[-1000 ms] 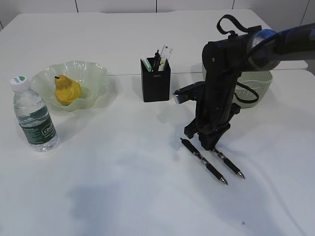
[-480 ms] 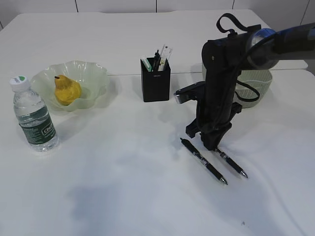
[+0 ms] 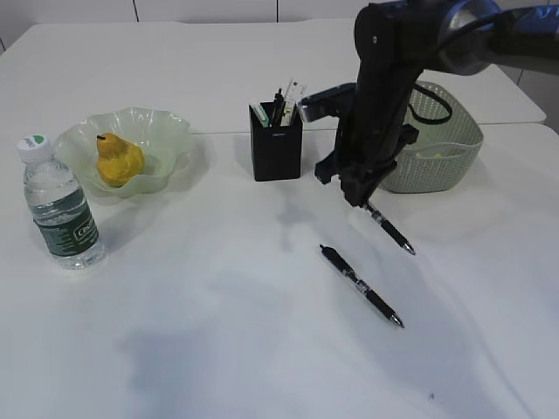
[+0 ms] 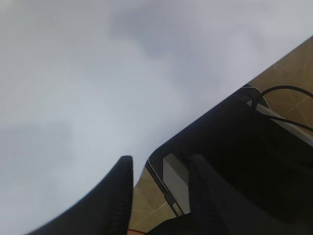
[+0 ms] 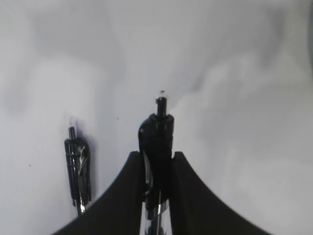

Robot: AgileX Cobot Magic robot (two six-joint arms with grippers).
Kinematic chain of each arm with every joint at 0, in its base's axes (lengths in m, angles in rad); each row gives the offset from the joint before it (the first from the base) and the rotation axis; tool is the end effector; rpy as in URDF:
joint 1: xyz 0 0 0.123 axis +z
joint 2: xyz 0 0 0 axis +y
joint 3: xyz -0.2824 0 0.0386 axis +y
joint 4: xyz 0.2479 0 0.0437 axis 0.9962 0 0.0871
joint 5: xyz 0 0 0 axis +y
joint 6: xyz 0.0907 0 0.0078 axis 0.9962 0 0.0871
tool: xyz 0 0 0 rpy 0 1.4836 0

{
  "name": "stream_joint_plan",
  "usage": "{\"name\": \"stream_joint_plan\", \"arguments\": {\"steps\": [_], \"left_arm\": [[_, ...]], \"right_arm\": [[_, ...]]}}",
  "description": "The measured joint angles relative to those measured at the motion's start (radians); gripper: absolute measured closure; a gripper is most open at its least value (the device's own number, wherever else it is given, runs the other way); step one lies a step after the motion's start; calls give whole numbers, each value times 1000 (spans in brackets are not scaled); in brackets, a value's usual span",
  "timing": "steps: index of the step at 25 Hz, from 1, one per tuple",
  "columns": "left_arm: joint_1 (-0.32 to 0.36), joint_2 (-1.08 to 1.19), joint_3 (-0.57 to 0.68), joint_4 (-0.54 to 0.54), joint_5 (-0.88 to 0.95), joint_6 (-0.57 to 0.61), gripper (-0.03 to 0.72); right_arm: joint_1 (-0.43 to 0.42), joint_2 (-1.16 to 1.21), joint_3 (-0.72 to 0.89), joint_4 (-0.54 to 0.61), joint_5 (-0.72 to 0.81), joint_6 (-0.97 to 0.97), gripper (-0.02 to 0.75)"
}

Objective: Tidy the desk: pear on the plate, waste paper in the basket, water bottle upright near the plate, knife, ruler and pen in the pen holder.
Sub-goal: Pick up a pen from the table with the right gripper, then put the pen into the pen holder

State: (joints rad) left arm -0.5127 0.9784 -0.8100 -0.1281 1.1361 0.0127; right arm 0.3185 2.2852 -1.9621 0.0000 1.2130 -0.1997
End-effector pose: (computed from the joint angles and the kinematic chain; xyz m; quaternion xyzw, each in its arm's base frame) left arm 0.1321 -0.0865 0.2956 0.2394 0.9529 -0.1034 0.1547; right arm 0.4502 0.1485 0.1834 -0.2557 0.9648 0.0036 0.0608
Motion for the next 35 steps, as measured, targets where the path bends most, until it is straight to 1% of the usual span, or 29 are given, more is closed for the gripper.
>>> {"name": "stream_joint_plan", "arguments": {"steps": [1,2,5,8,14,16,21,22,23,27,31,35], "left_arm": [[0,0,0,0,0,0,429],[0,0,0,0,0,0,430],[0,0,0,0,0,0,430],[0,0,0,-1,0,0,431],[0,0,0,-1,2,0,437],[0,0,0,-1,2,0,438],[0,0,0,-2,2,0,440],[0,0,0,-2,2,0,443],[0,0,0,-2,2,0,446],[0,0,0,-2,2,0,448],[0,0,0,-2,2,0,449],[0,0,0,-2,2,0,449]], "right_arm": [[0,0,0,0,0,0,622],[0,0,-64,0,4,5,622],[0,0,-106,0,8,5,622],[0,0,-190,10,10,6,622],[0,0,-253,24,14,9,622],[0,0,-257,37,-16,9,622],[0,0,-257,65,-172,9,623],[0,0,-257,65,-172,9,623],[0,0,-257,71,-231,9,624],[0,0,-257,87,-361,9,624],[0,0,-257,92,-459,7,624],[0,0,-257,99,-598,7,624]]}}
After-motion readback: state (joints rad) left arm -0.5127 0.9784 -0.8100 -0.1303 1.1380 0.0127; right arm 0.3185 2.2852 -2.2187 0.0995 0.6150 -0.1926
